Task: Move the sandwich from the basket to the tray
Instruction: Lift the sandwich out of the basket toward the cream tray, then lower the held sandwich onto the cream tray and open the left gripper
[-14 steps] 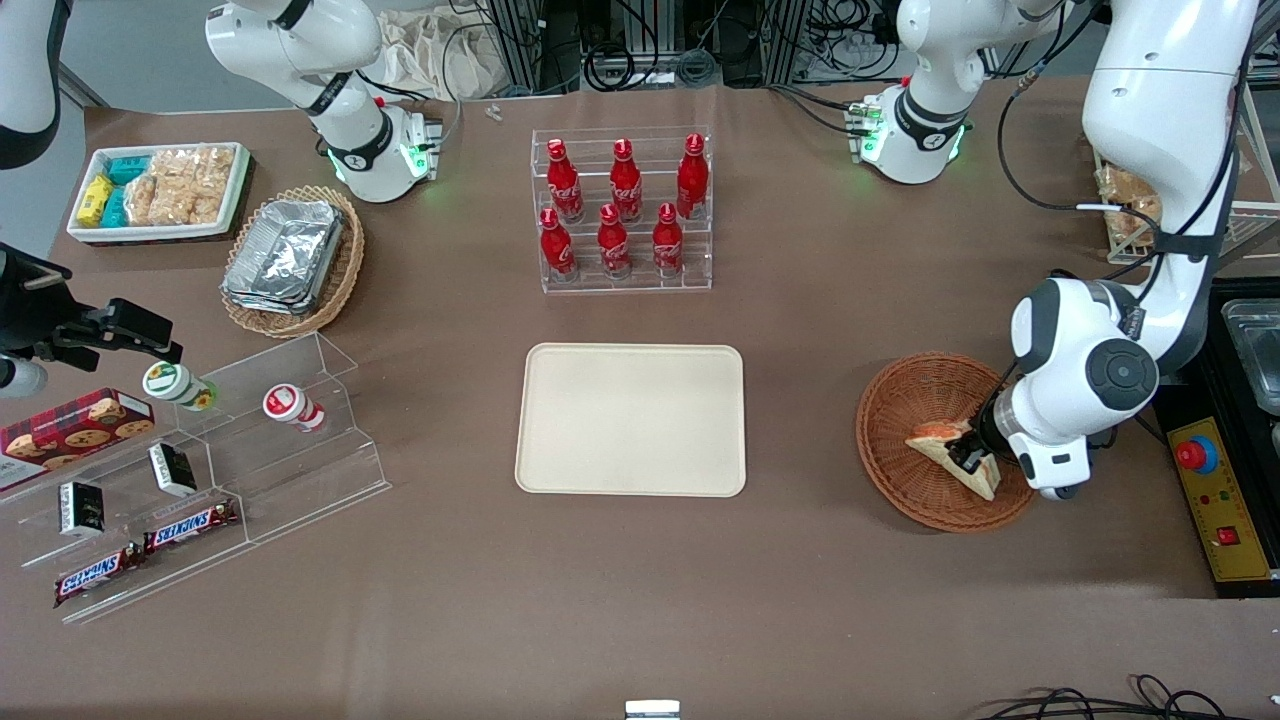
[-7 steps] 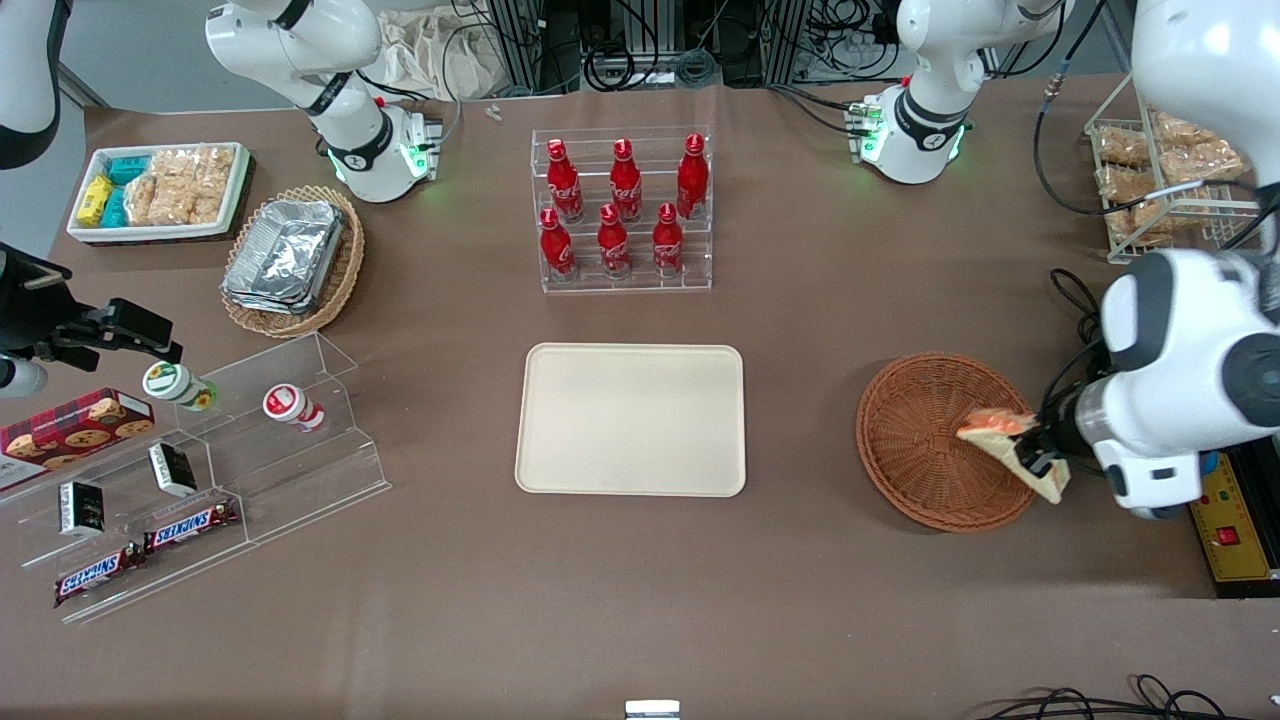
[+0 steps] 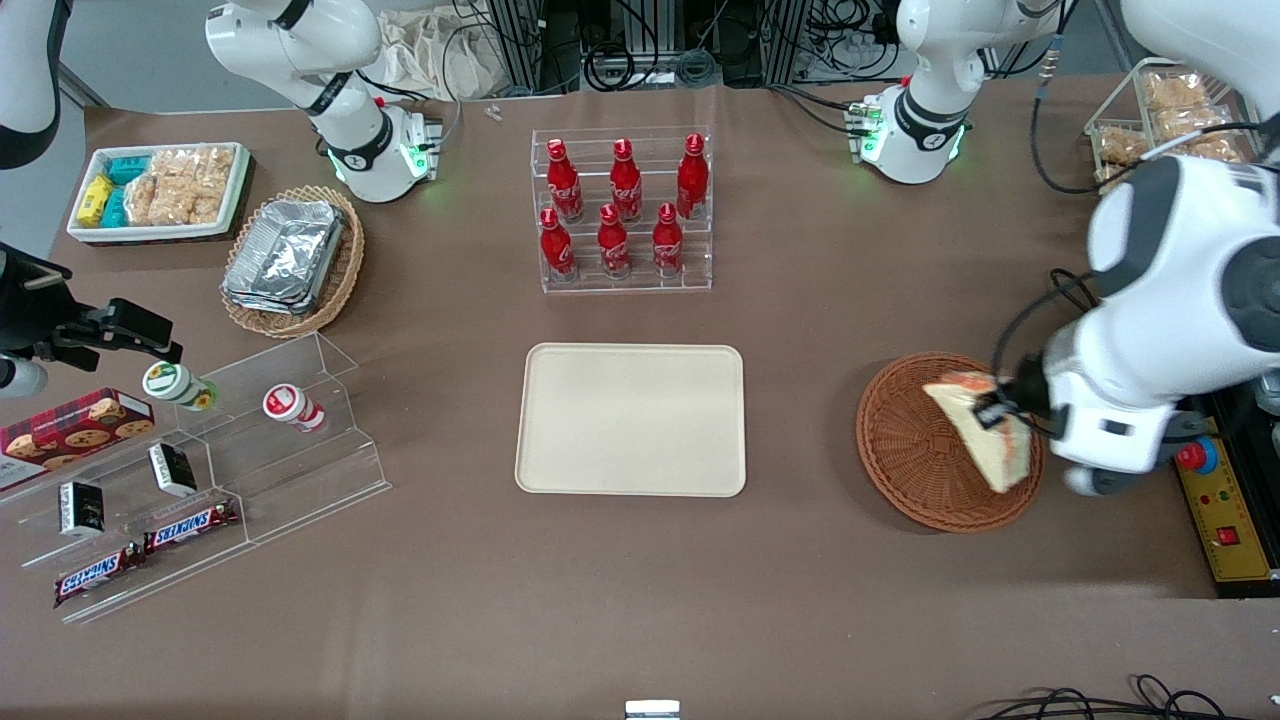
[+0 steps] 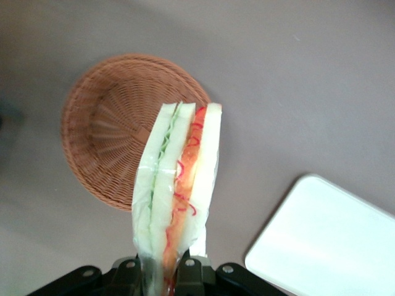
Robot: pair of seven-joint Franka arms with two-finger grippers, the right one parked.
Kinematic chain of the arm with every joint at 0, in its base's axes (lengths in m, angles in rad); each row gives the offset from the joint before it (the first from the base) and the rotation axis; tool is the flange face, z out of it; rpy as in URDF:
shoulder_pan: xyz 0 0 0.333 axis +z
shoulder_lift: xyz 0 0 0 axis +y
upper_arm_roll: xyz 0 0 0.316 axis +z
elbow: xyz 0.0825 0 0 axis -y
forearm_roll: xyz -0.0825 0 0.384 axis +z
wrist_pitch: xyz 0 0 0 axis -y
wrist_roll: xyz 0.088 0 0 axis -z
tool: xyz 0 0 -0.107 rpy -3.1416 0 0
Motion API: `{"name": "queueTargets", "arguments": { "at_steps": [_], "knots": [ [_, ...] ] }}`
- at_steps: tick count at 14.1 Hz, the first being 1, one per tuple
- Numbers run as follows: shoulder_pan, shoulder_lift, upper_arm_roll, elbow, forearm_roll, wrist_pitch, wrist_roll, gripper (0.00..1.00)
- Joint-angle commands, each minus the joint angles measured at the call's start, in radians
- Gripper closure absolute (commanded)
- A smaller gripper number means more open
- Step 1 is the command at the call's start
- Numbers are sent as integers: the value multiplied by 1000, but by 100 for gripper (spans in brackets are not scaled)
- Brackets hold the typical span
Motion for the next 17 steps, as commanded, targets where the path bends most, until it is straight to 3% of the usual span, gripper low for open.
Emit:
{"name": "queueTargets", "arguments": {
  "at_steps": [1, 6, 9, 14, 17],
  "knots": [
    [-107, 41, 0, 24, 14, -6, 16, 100],
    [-270, 159, 1, 8, 22, 86, -94, 100],
    [-351, 257, 3, 7, 126, 198, -135, 100],
    [-399, 340, 5, -27, 156, 363, -120, 100],
    [-405, 388, 5, -58, 218, 439, -125, 100]
  ]
}}
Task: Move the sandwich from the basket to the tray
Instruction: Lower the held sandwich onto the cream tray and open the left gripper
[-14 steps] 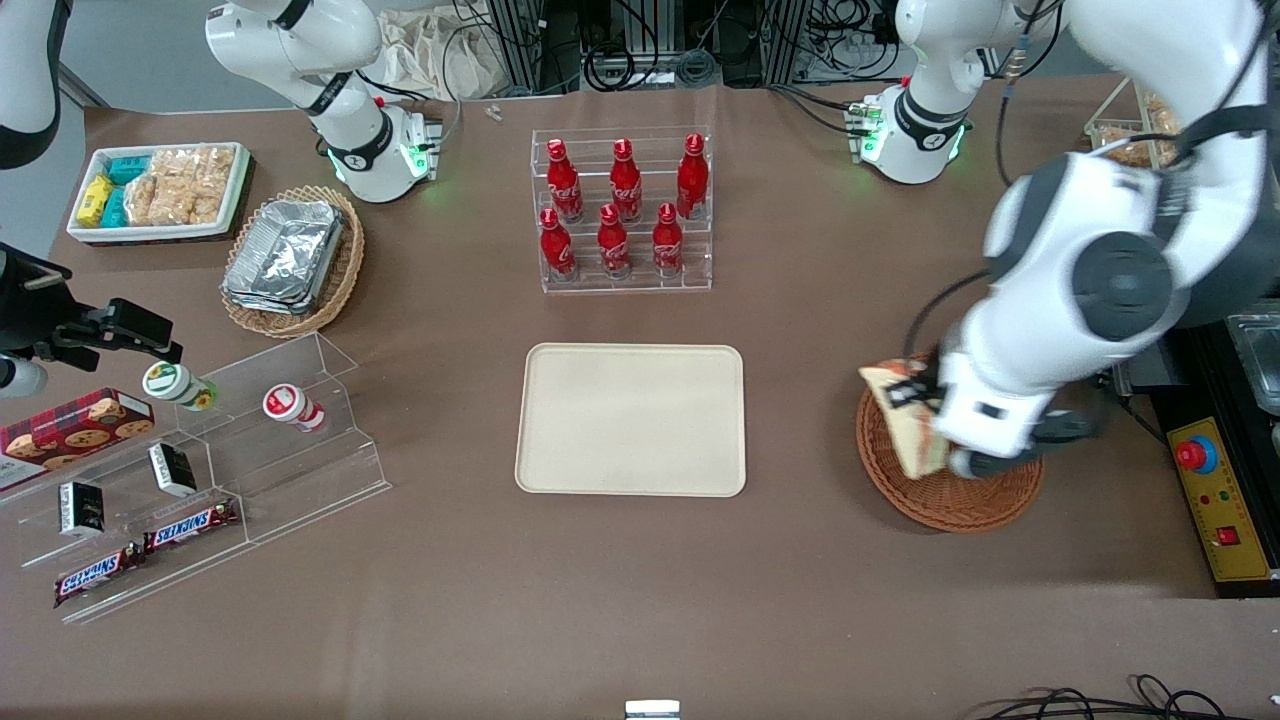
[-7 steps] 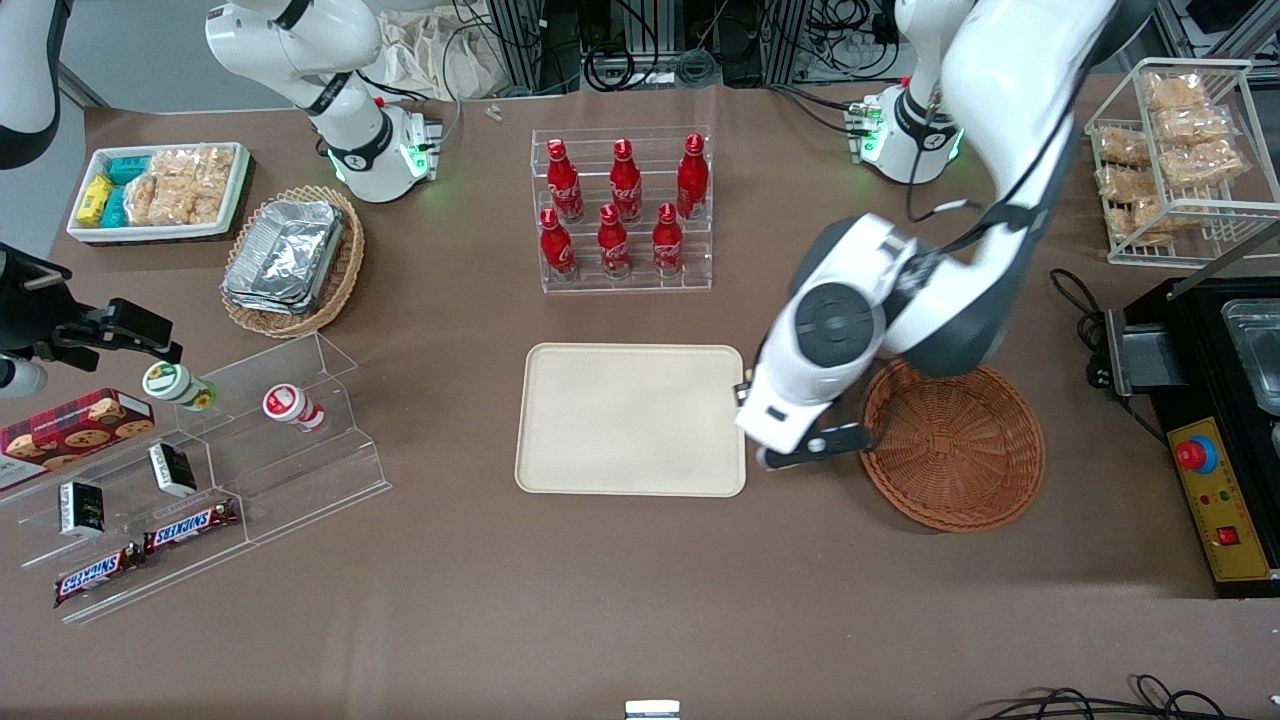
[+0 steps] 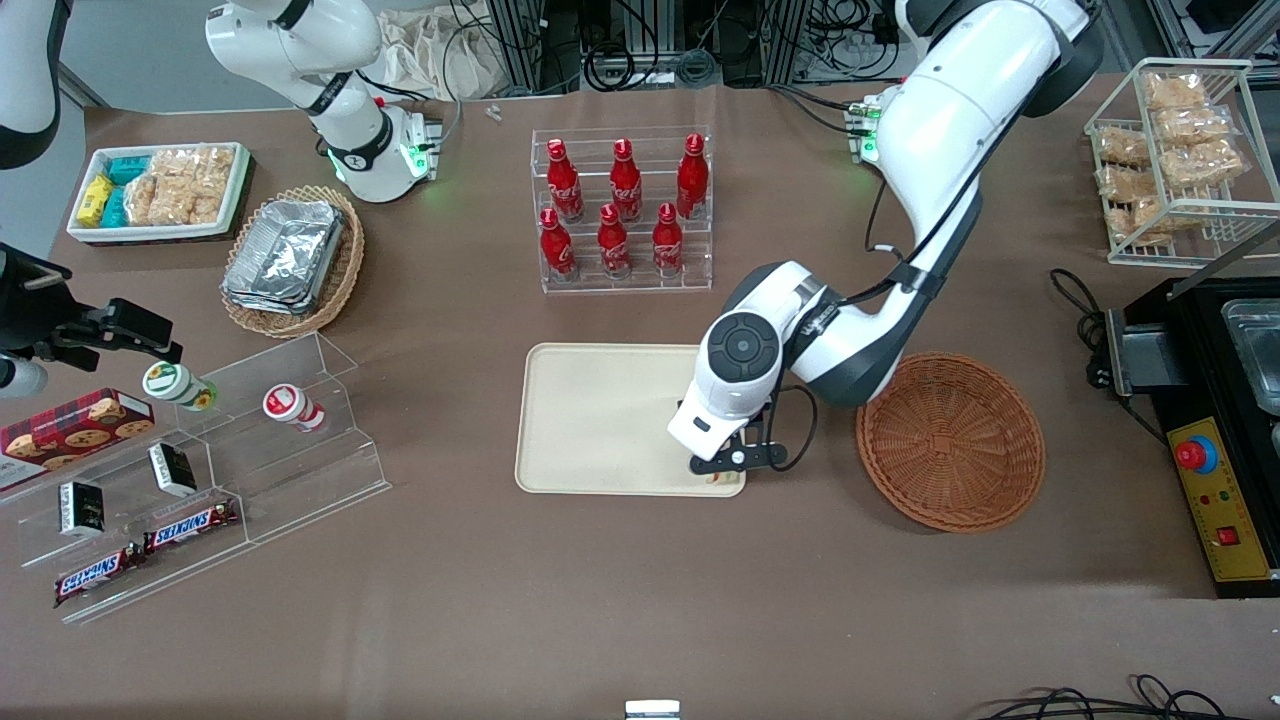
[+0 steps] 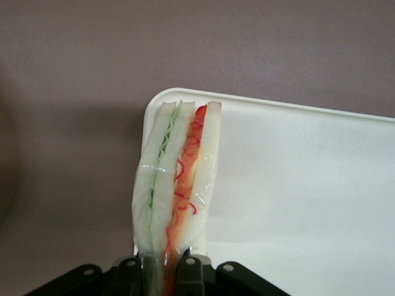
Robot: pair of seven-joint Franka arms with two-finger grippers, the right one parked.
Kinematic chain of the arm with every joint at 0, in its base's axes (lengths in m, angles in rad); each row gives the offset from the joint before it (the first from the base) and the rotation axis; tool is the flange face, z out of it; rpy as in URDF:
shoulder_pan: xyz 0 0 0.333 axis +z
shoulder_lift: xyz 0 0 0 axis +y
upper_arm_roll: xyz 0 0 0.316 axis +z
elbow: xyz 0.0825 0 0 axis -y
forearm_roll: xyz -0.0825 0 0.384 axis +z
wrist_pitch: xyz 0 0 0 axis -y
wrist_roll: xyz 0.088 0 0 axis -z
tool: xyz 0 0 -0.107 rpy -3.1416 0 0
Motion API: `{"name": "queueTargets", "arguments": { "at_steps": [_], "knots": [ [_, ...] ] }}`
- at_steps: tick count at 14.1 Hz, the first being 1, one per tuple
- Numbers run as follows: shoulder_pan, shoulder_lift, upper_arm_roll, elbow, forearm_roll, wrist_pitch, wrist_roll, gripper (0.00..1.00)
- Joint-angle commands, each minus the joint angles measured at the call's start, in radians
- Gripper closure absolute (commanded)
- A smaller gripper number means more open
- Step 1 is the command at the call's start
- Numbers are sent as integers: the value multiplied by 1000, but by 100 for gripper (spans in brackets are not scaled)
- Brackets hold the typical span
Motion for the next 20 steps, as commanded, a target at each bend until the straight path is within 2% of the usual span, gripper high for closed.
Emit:
{"name": "queueTargets", "arguments": {
  "at_steps": [1, 3, 5, 6, 7, 8, 9, 10, 15, 18, 20],
  "knots": [
    [-20, 27, 9, -16, 40, 35, -1, 100],
    [-25, 27, 9, -45, 42, 37, 0, 99],
    [-33, 27, 9, -56, 42, 37, 0, 91],
    [-36, 25, 9, -64, 42, 37, 0, 84],
    [-34, 25, 9, -64, 42, 35, -1, 60],
    [-34, 25, 9, -64, 42, 35, -1, 45],
    [-34, 22, 9, -64, 40, 35, -12, 20],
    [-31, 14, 9, -64, 37, 29, -26, 0],
    [-22, -62, 13, -56, 43, 14, -355, 0],
    [-7, -122, 21, -59, 100, -77, -334, 0],
    [36, -168, 20, -65, 100, -95, -333, 0]
  ]
}}
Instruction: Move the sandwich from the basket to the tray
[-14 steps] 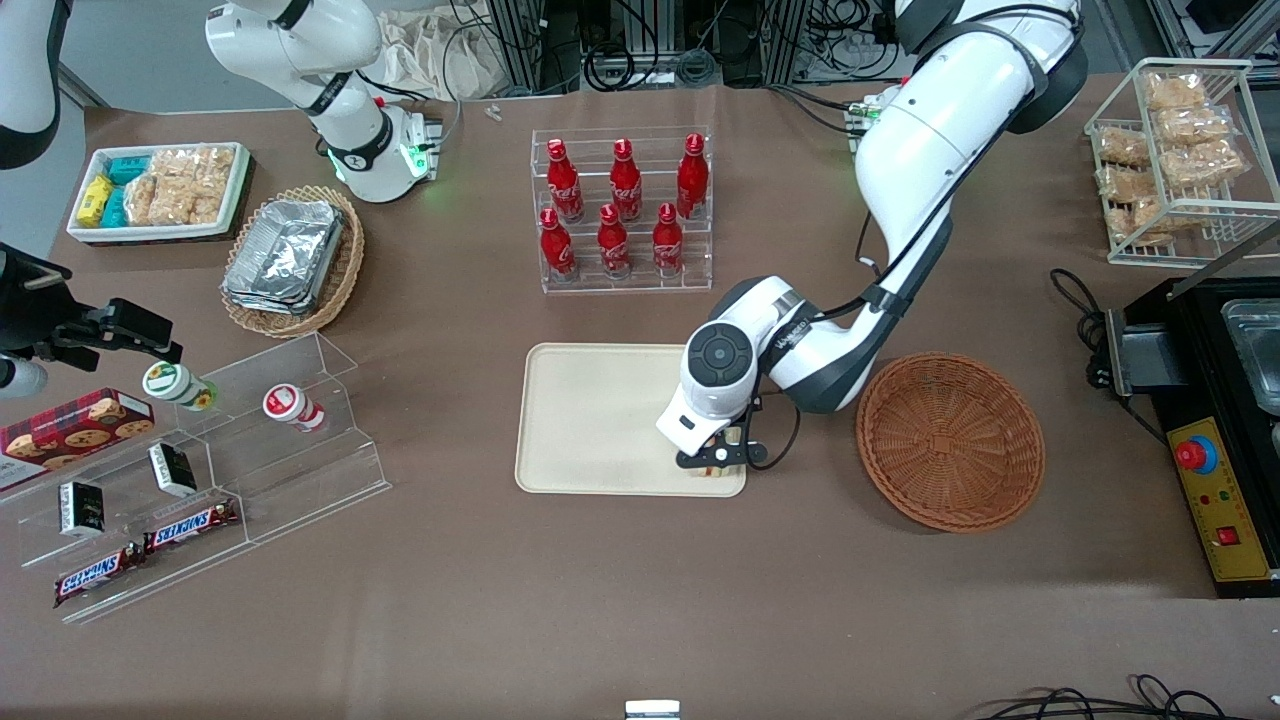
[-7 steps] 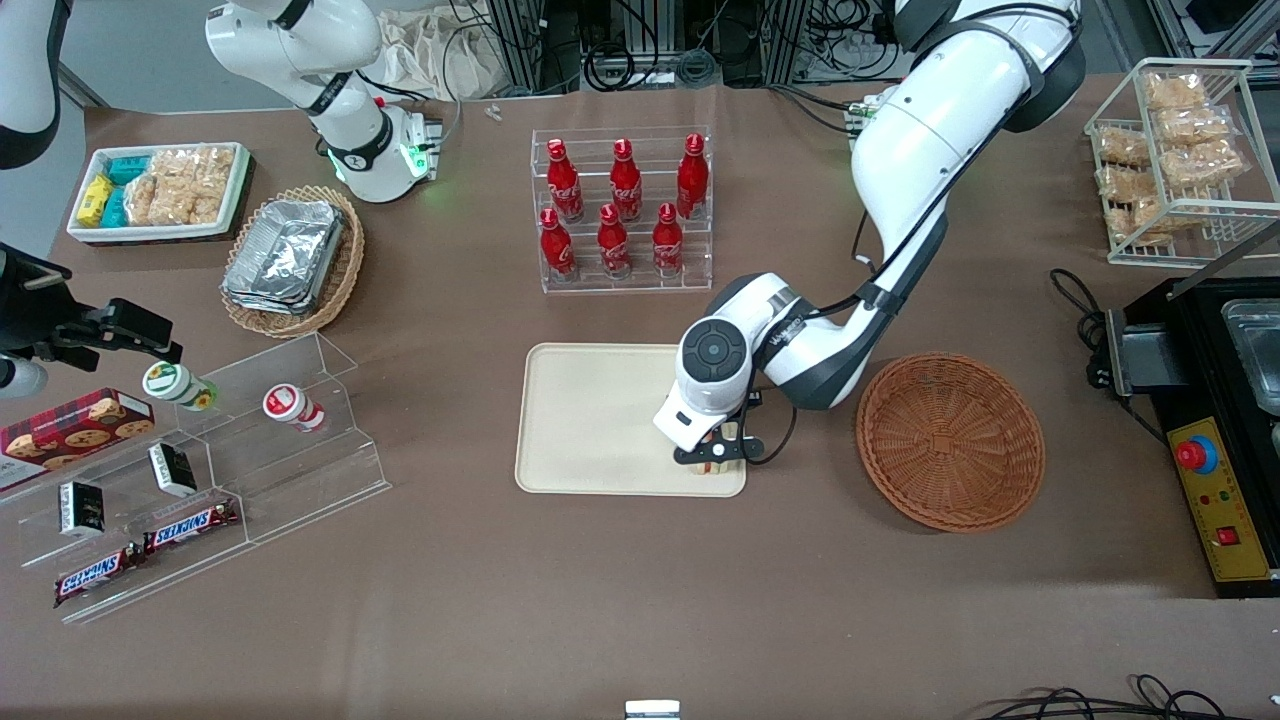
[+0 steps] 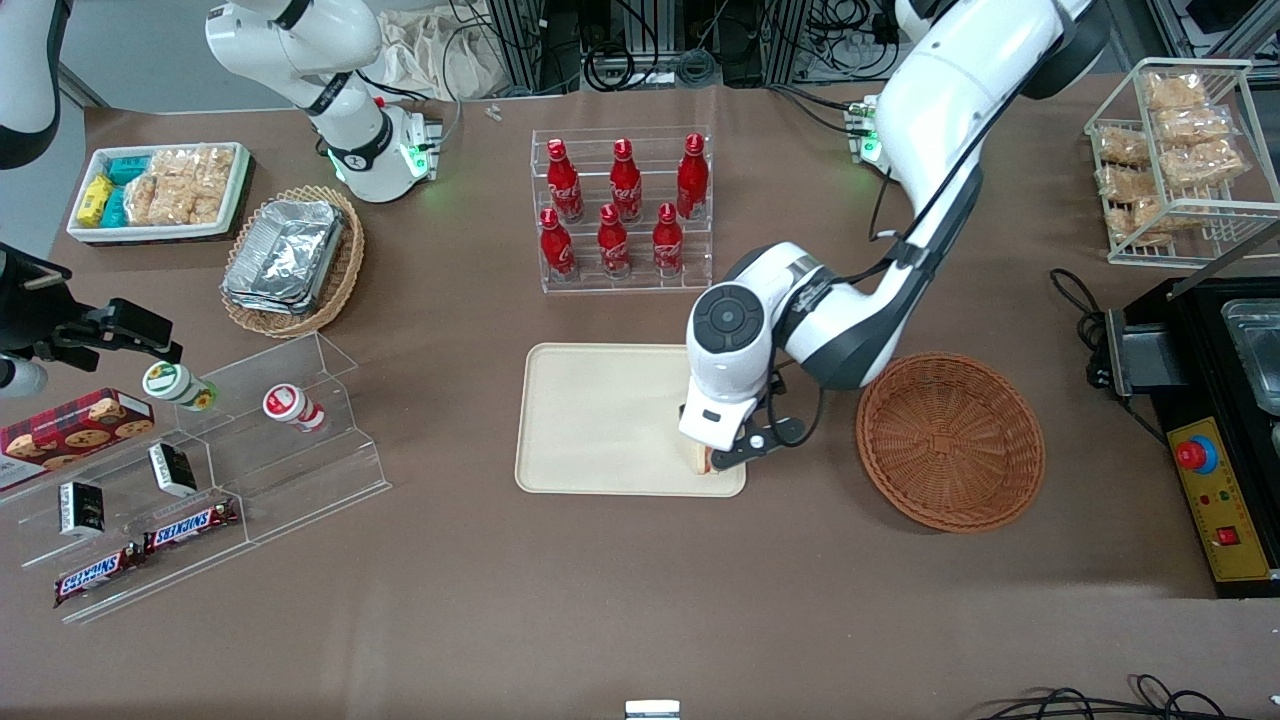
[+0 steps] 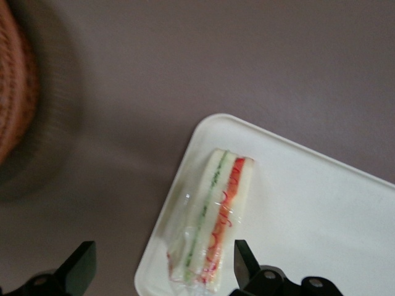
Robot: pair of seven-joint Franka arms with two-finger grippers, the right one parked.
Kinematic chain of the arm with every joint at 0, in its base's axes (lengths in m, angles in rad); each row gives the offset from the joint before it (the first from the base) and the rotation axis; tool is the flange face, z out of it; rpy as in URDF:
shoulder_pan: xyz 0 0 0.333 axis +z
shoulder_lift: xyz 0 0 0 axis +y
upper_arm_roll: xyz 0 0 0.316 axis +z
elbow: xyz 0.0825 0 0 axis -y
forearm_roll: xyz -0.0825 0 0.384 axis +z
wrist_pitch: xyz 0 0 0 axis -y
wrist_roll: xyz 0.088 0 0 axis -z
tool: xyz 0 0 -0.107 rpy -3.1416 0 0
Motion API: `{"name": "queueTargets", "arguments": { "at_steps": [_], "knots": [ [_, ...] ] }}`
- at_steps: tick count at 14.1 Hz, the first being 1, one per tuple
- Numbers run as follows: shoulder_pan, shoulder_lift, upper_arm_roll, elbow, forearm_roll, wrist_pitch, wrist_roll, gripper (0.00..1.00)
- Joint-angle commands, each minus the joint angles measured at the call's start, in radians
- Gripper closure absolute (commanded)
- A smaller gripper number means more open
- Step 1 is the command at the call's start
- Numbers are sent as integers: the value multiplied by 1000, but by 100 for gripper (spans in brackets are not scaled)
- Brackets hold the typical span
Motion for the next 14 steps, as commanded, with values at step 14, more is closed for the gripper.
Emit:
{"name": "queueTargets", "arguments": {
  "at_steps": [14],
  "knots": [
    [388, -420, -7, -154, -284, -214, 560, 0]
  ]
}}
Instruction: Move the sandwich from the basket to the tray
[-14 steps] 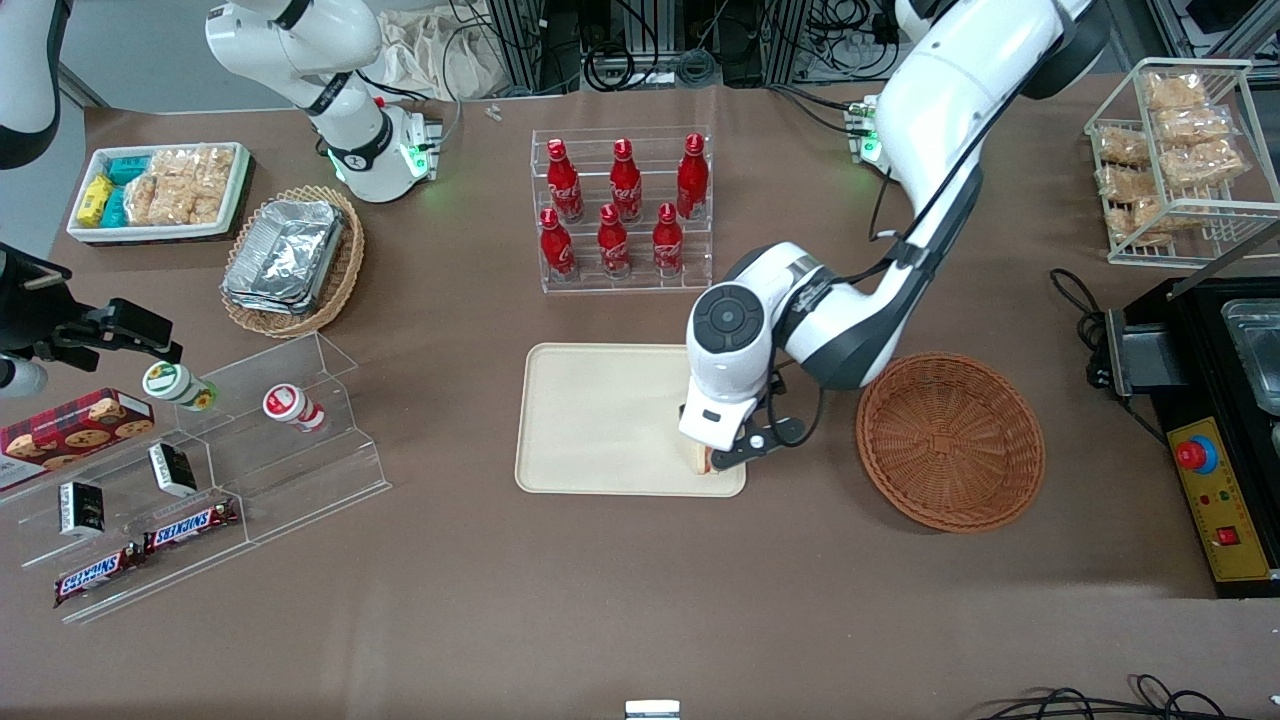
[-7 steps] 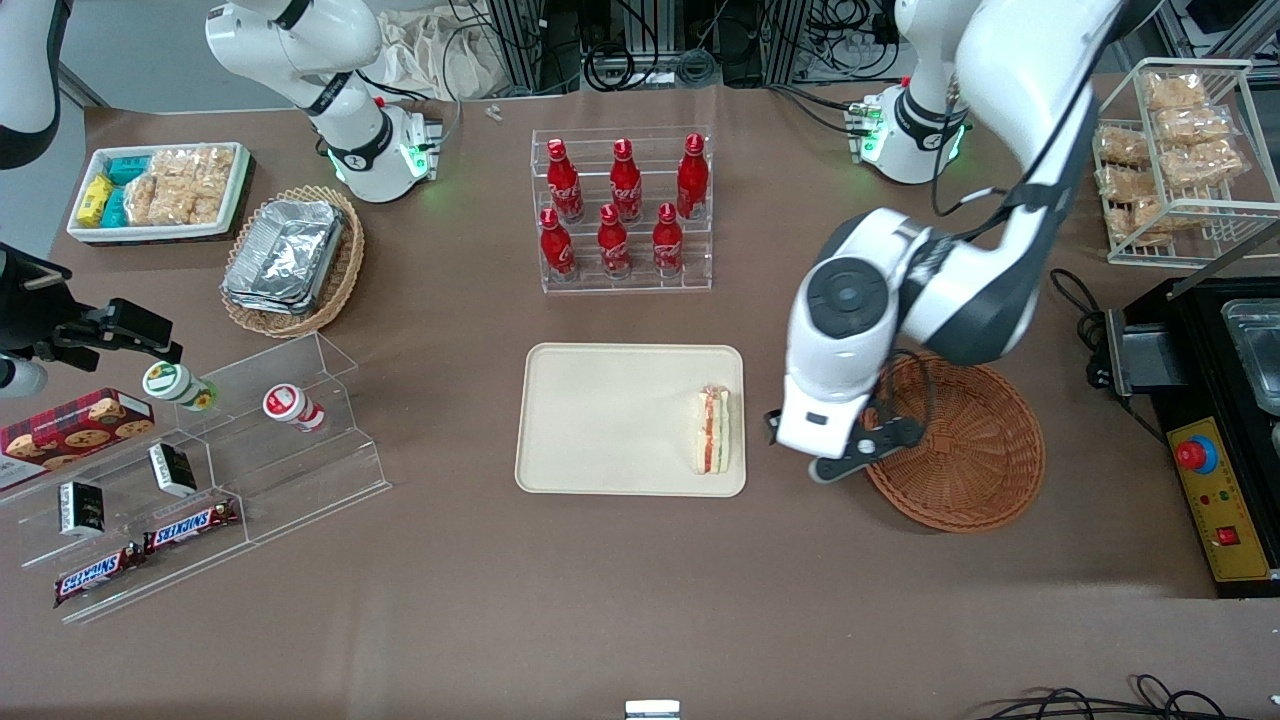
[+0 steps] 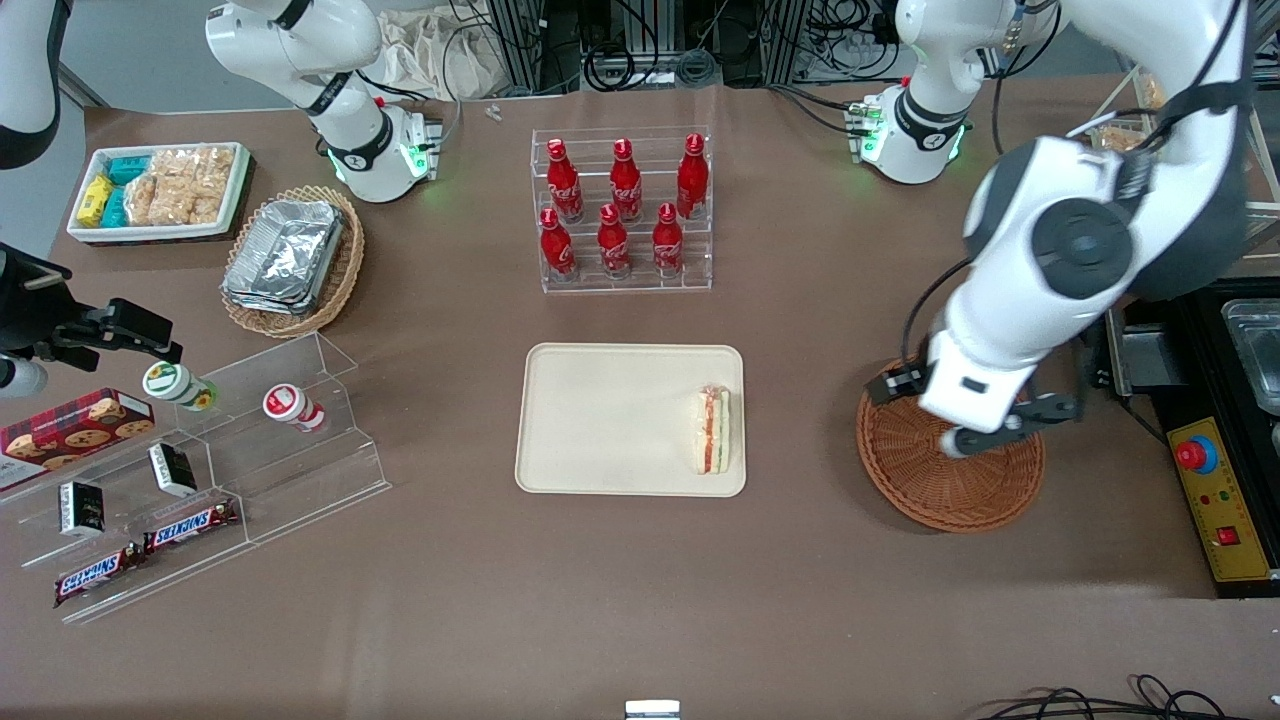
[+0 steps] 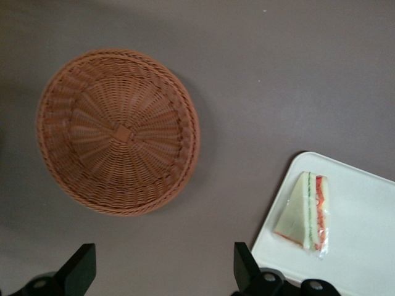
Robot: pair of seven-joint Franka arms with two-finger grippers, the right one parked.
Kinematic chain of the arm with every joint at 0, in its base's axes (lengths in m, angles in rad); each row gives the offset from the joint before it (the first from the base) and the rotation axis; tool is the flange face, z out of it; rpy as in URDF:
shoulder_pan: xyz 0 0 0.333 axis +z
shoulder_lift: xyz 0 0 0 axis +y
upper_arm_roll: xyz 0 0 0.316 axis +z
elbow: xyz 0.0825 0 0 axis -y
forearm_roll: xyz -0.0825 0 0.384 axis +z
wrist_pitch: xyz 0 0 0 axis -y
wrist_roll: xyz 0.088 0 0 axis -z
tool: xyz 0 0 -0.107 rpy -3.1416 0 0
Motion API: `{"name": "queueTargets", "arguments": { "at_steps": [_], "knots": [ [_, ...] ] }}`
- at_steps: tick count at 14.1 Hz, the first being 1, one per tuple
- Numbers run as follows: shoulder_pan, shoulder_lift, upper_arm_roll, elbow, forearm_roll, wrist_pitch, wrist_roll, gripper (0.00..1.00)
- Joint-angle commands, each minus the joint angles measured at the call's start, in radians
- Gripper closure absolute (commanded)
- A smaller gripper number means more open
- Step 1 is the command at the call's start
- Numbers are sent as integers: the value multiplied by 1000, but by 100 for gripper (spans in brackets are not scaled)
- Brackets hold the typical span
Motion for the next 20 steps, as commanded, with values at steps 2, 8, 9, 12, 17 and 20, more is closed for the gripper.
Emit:
{"name": "queueTargets", "arguments": {
  "at_steps": [2, 8, 9, 12, 17, 20],
  "knots": [
    [49, -50, -1, -41, -29, -22, 91, 0],
    [-44, -138, 245, -104, -129, -56, 392, 0],
    [-56, -156, 271, -136, -131, -39, 404, 0],
    [-86, -245, 318, -281, -131, 72, 455, 0],
    [-103, -227, 368, -253, -138, 41, 550, 0],
    [-104, -150, 367, -133, -138, -45, 639, 0]
  ]
}}
